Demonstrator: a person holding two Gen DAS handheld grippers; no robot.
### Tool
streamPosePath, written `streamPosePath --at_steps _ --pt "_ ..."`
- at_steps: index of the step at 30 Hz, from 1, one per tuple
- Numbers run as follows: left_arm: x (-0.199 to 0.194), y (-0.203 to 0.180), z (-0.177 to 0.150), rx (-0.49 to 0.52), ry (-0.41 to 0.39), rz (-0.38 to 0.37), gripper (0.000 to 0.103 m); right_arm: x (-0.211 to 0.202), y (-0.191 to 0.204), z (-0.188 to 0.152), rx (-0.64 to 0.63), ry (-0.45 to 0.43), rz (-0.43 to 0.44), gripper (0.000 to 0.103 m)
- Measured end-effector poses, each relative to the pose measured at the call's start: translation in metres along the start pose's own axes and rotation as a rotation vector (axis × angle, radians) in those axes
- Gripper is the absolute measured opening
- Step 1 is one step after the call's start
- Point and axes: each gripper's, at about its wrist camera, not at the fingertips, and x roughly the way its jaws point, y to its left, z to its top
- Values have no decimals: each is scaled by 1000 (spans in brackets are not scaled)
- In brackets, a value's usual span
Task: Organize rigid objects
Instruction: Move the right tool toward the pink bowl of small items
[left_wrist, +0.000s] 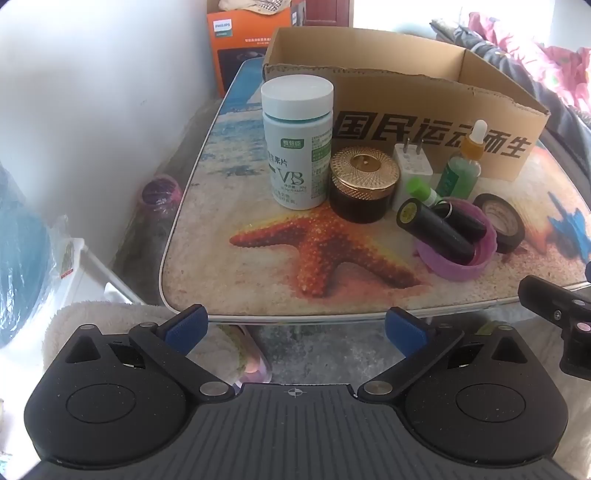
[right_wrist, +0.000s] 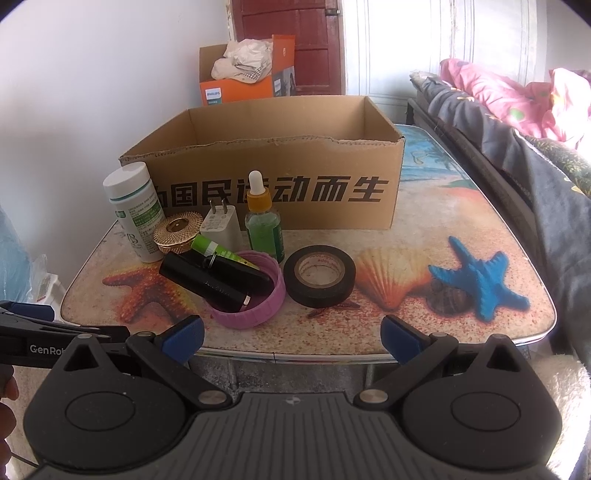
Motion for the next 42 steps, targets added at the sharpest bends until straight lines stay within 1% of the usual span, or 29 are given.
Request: streamPosePath --at_steps 32,36,38,42 --pt "2 2 0 7 6 8 103 1 -4 3 16 -20 3 103" --pt "2 2 4 14 19 18 103 2 -6 3 24 -24 5 103" --pt "3 1 5 8 14 7 103 3 -7 3 27 -26 6 103" --pt "5 -2 5 -10 -21 -37 103 3 -12 1 37 -46 6 103"
